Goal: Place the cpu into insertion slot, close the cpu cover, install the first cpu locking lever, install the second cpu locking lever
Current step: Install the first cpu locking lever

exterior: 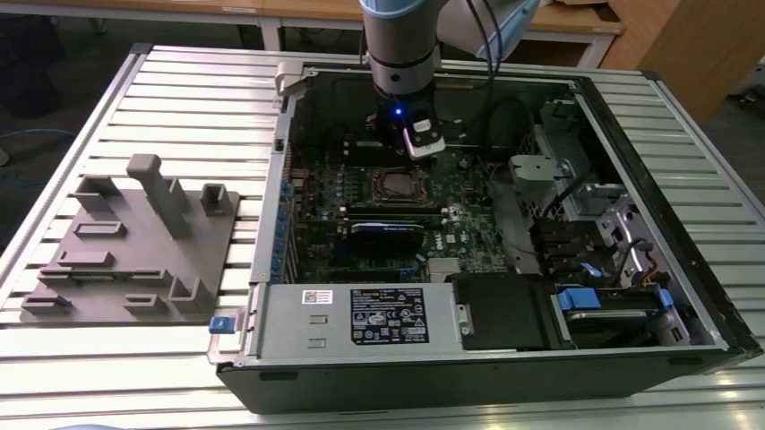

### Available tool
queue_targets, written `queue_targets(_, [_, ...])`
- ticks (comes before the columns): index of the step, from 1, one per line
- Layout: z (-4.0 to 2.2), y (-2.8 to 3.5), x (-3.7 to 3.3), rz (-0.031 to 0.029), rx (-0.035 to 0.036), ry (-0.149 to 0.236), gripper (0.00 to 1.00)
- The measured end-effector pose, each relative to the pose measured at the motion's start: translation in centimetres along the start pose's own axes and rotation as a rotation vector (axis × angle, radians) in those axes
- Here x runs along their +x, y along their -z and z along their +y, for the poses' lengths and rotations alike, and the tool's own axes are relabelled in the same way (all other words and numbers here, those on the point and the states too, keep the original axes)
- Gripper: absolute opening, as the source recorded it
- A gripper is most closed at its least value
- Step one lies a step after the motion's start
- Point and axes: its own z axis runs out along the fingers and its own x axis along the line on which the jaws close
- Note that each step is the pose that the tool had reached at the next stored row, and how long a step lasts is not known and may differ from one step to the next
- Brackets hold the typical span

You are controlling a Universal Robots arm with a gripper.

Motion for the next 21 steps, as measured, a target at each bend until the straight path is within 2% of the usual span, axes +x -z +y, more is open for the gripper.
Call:
queue_targets(3, [0.2, -0.03, 0.11, -0.0009, 0.0003, -0.005, 0.1])
queue_targets(21, [0.15, -0.04, 0.66, -0.0031, -0.0012, -0.006, 0.1])
